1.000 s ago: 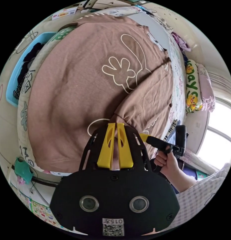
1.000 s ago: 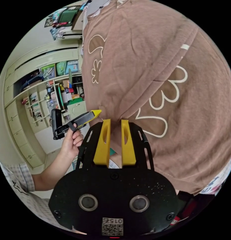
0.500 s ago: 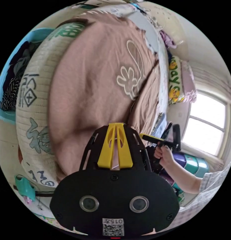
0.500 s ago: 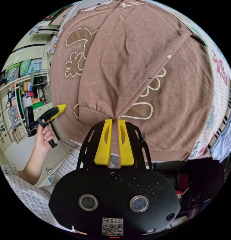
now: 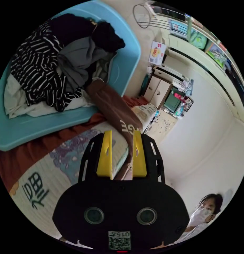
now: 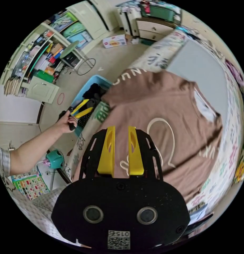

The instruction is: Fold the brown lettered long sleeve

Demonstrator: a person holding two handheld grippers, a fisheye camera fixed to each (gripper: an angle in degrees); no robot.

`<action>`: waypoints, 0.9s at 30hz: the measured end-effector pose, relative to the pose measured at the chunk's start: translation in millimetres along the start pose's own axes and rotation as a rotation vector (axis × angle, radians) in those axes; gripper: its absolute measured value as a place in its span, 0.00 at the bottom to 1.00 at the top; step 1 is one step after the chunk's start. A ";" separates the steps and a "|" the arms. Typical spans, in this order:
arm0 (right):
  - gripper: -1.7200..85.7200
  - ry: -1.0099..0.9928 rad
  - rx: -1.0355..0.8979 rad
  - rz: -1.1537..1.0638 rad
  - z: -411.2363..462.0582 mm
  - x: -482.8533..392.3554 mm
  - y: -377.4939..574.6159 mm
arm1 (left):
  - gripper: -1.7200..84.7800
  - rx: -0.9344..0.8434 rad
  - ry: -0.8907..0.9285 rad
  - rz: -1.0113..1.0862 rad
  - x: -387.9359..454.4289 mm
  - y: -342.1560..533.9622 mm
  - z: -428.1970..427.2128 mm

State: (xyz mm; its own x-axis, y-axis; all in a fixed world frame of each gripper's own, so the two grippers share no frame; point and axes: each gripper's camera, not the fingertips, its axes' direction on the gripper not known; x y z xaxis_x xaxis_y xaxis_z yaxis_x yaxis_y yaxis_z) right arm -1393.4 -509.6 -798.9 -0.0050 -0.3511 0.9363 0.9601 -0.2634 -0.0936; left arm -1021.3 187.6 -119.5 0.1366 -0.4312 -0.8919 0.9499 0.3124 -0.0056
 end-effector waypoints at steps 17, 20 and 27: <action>0.10 0.101 -0.167 0.039 60.9 -15.6 -73.5 | 0.08 -0.033 -0.094 0.038 -2.0 -81.0 66.4; 0.10 0.097 -0.157 0.065 71.4 -15.0 -60.9 | 0.02 0.083 -0.127 0.210 47.4 -59.6 44.0; 0.09 -0.139 -0.010 0.205 59.3 12.2 21.3 | 0.01 0.068 -0.050 1.016 228.7 98.6 37.3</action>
State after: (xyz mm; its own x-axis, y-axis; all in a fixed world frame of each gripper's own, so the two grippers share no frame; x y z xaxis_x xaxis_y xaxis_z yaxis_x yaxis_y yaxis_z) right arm -1356.4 -466.2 -769.4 0.2290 -0.2715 0.9348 0.9343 -0.2082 -0.2893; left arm -885.9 88.2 -307.1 0.8974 -0.0245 -0.4406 0.3921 0.5025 0.7706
